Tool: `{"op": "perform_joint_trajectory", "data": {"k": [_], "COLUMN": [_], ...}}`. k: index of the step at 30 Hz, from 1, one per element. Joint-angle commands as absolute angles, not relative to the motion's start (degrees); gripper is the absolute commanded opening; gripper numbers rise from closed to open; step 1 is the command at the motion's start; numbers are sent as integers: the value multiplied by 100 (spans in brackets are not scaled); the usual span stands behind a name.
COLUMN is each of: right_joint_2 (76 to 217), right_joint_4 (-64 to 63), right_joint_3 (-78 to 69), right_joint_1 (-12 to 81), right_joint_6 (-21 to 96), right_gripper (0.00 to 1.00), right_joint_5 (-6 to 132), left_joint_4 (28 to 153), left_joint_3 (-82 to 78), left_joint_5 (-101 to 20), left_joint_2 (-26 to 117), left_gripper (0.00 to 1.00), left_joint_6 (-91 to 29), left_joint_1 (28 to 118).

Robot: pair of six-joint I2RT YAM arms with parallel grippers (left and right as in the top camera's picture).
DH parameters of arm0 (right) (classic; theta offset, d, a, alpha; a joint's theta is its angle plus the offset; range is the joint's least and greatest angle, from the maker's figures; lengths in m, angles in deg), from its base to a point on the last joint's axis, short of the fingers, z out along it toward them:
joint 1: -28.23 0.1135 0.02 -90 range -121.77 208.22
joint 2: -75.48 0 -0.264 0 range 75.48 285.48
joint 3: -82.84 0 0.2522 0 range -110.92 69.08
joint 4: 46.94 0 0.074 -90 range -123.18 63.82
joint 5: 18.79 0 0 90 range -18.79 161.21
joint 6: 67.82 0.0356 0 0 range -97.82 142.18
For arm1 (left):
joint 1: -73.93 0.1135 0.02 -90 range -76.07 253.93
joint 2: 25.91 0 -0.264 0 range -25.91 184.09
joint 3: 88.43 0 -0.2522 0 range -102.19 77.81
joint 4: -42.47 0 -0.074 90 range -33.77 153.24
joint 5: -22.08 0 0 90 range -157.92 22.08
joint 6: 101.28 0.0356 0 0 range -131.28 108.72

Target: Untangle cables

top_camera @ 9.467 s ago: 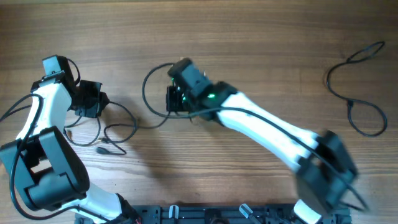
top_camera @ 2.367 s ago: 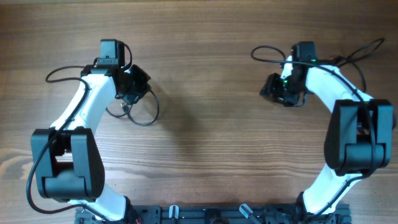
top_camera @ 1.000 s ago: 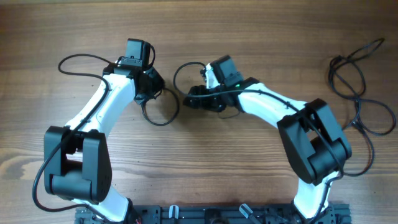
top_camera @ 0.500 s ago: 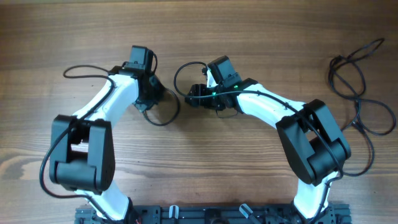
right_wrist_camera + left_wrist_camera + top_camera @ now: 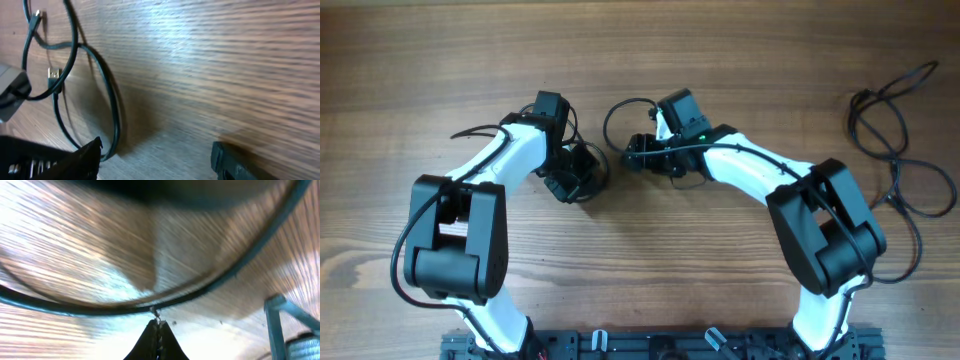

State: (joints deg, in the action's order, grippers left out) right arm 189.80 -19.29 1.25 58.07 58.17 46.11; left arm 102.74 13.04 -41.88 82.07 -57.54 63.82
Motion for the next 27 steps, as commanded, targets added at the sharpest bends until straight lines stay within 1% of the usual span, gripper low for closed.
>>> {"op": "perform_joint_trajectory", "data": {"k": [1,3,6,8,13,15,19,21,24,27], "right_joint_2": [19048,19048,19048,19048,19048,19048,19048,19048,19050,19050], "right_joint_4": [-1833,-1811,-1815,-1820,-1820,-1870,-2073,-2064,-1850,-1667], "right_joint_3": [116,116,116,116,116,116,116,119,119,188], "right_joint_1": [5613,5595,5595,5595,5595,5595,5602,5628,5709,5840], "right_joint_6": [5834,5834,5834,5837,5837,5841,5839,5852,6195,6573], "right_gripper": [75,75,76,76,76,76,76,77,76,76], "right_joint_5": [4453,4453,4456,4456,4456,4377,3883,3874,3874,3872], "left_joint_4": [10282,10256,10129,9865,9740,9697,9742,9782,9828,9898], "left_joint_3": [1063,906,733,726,764,882,952,956,956,956], "left_joint_5": [-3906,-4076,-4651,-5346,-7359,-7976,-7904,-7633,-6997,-6726], "left_joint_2": [7667,7422,7116,7005,7123,7269,7645,7866,8157,8308], "left_gripper": [4,5,12,18,17,17,17,17,17,18], "left_joint_6": [-5537,-5537,-5540,-5540,-5542,-5566,-5673,-5671,-5669,-5671], "left_joint_1": [6452,6452,6452,6452,6449,6449,6449,6441,6441,6441]}}
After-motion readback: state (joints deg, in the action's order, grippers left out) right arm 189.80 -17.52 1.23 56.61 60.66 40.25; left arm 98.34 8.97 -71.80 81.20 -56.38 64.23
